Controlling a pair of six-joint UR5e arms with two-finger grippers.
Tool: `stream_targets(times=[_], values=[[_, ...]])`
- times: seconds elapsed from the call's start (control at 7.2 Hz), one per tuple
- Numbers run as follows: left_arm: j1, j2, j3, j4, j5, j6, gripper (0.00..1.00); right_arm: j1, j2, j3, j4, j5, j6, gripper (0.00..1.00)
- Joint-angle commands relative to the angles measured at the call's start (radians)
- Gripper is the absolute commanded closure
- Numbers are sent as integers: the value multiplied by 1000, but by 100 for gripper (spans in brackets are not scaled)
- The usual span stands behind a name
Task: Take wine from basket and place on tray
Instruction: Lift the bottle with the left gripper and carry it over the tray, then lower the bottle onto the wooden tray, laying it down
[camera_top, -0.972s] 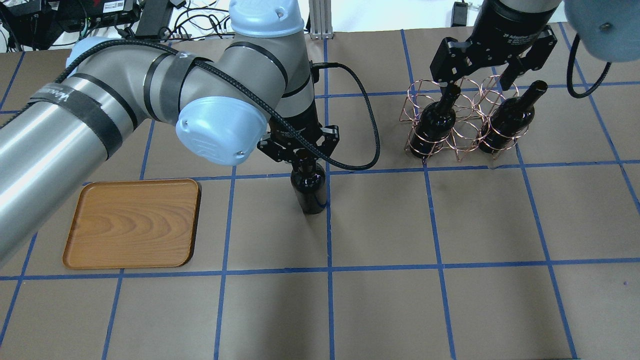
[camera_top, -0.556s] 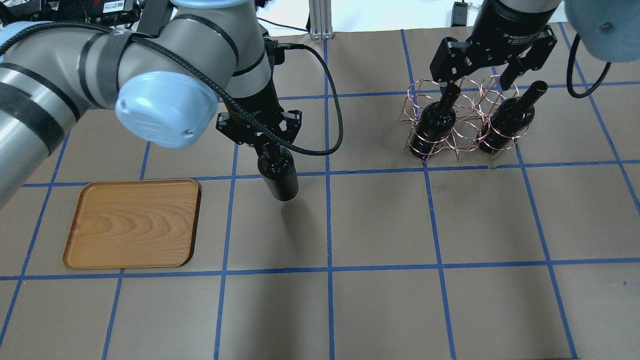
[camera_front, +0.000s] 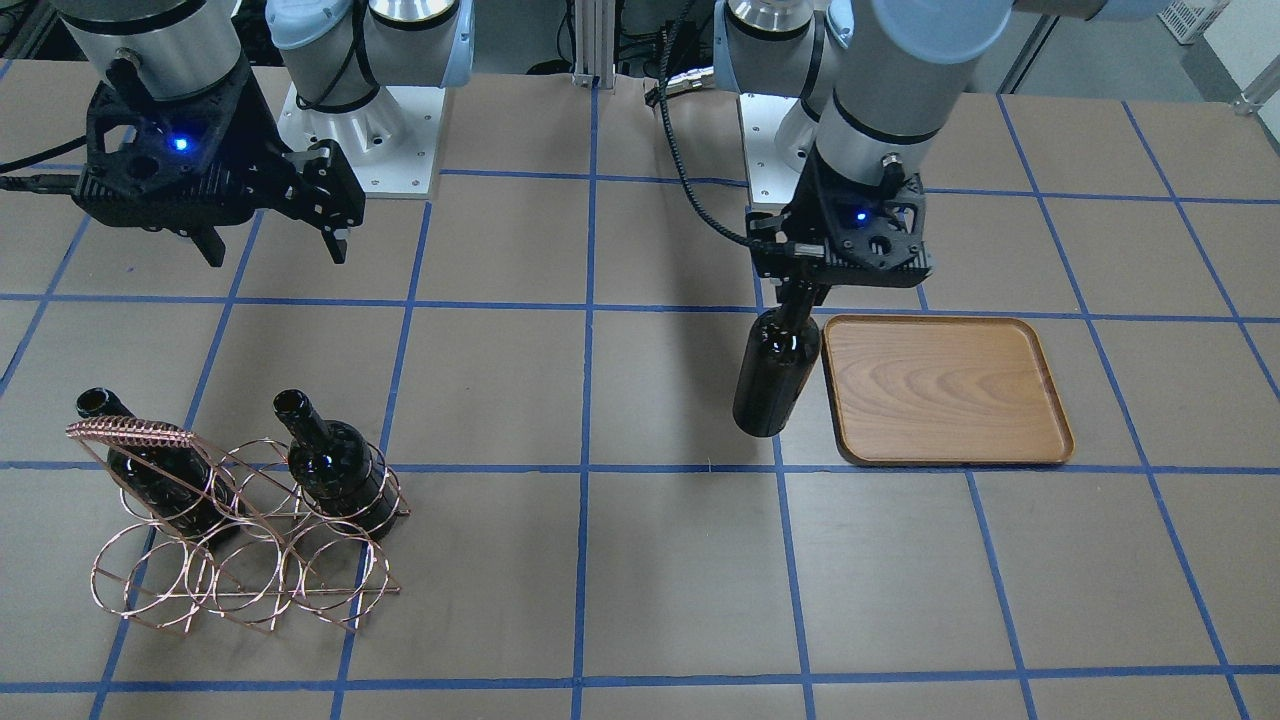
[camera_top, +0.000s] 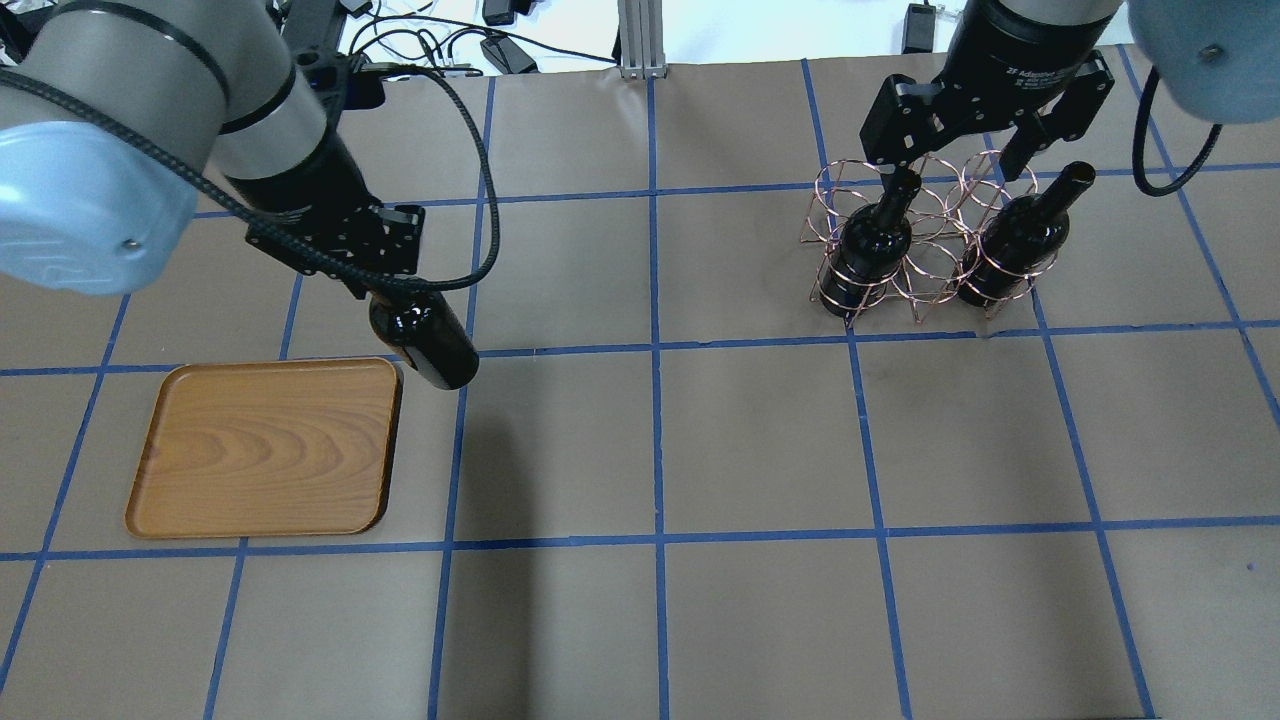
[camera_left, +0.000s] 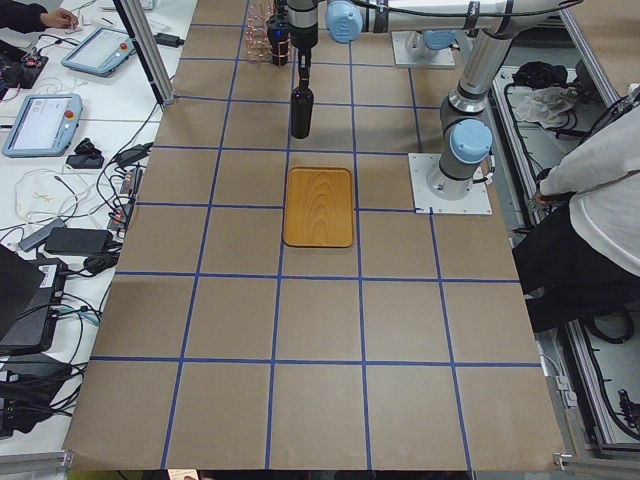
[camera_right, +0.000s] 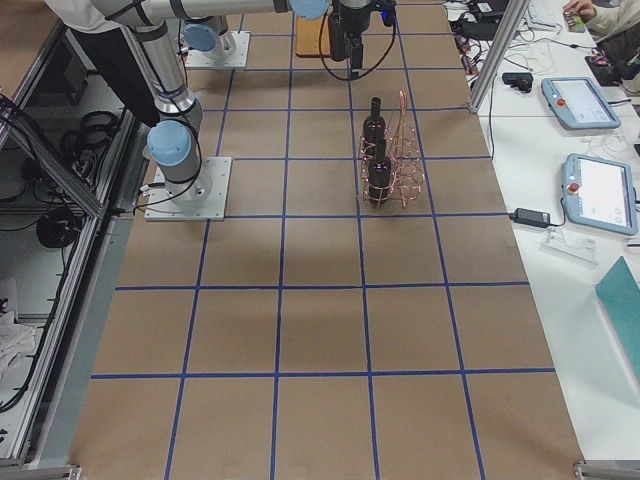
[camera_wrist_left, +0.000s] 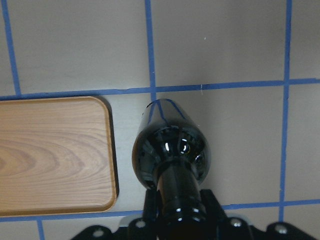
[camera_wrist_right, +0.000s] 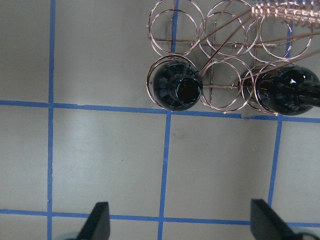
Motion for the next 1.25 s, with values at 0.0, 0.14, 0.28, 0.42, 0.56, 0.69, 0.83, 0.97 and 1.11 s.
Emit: stream_targets(times=[0.0,0.14,0.28,0.42,0.56,0.69,0.83,0.97,1.11], values=[[194,54,-52,-7,5,234,100,-1,1,0,-1,0,0,0],[318,54,-60,-7,7,371,100,1,1,0,-2,0,2,0],[416,58,-78,-17,8,510,100,1,1,0,-2,0,2,0],[497,65,-105,-43,8,593,100,-1,1,0,-2,-2,2,0],[582,63,-144,-40,1,664,100,-1,1,0,-2,-2,2,0],[615,54,-158,-37,0,679,100,-1,1,0,-2,-2,2,0],[615,48,-158,-36,10,681,100,-1,1,0,-2,0,2,0],[615,46,-158,-36,11,680,100,-1,1,0,-2,0,0,0],[615,45,-158,-36,31,678,85,1,1,0,-2,0,2,0]])
